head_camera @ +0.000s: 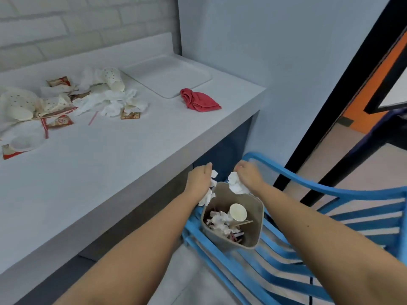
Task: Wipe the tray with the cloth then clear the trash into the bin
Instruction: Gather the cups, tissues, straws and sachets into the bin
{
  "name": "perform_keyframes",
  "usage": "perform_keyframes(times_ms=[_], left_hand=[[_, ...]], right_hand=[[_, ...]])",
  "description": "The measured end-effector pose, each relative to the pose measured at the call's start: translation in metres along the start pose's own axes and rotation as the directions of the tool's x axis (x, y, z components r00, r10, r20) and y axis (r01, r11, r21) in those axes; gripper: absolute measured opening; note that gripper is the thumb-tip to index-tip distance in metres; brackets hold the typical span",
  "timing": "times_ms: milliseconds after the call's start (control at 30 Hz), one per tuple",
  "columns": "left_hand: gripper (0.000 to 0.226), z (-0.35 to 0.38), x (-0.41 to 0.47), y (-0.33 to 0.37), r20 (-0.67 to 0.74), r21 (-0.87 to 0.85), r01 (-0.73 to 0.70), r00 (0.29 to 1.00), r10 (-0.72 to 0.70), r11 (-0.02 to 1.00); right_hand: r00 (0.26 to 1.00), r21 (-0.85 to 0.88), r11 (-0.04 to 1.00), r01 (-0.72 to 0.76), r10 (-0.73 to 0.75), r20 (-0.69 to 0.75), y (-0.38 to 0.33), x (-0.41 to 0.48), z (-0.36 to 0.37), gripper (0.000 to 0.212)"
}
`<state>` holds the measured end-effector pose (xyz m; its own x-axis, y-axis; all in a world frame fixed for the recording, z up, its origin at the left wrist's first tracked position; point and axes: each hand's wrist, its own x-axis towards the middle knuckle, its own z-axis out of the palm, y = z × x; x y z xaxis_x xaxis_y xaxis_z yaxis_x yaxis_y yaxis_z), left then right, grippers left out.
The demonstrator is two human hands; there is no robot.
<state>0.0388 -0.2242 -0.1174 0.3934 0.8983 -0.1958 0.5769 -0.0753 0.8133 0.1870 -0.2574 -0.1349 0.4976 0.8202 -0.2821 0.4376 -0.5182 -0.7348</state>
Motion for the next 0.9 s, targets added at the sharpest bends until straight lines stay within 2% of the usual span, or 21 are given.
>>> perform_keyframes(times_ms=[67,133,233,333,433,700,900], left_hand=[[0.041,0.019,0.002,-0.010,0.022,0.054,0.025,0.999,-0.026,0.998],[0.041,0.036,0.006,-0.019,0.060,0.020,0.093,0.994,-0.094,0.995],[0.032,0.057,0.012,-0.027,0.133,-0.007,0.166,0.977,-0.164,0.986],[0.025,0.071,0.018,-0.033,0.180,0.071,0.190,0.963,-0.200,0.979],[0.033,0.082,0.023,-0.040,0.227,0.161,0.168,0.953,-0.202,0.972],[0.048,0.097,0.030,-0.041,0.218,0.163,0.169,0.955,-0.202,0.972],[0.044,0.084,0.036,-0.032,0.090,0.121,0.096,0.990,-0.107,0.988]], right_hand=[[0.999,-0.045,0.998,-0.044,0.044,-0.007,0.030,-0.005,0.001,0.027],[0.997,-0.068,0.995,-0.079,0.080,0.013,0.053,-0.010,0.004,0.028],[0.984,-0.161,0.982,-0.100,0.121,0.130,0.079,-0.016,0.011,0.031],[0.952,-0.215,0.971,-0.106,0.161,0.260,0.095,-0.020,0.016,0.036],[0.951,-0.198,0.973,-0.118,0.168,0.260,0.102,-0.017,0.011,0.036],[0.951,-0.240,0.970,-0.041,0.112,0.288,0.100,-0.010,-0.005,0.035],[0.933,-0.287,0.957,0.045,0.062,0.354,0.067,-0.010,-0.009,0.032]])
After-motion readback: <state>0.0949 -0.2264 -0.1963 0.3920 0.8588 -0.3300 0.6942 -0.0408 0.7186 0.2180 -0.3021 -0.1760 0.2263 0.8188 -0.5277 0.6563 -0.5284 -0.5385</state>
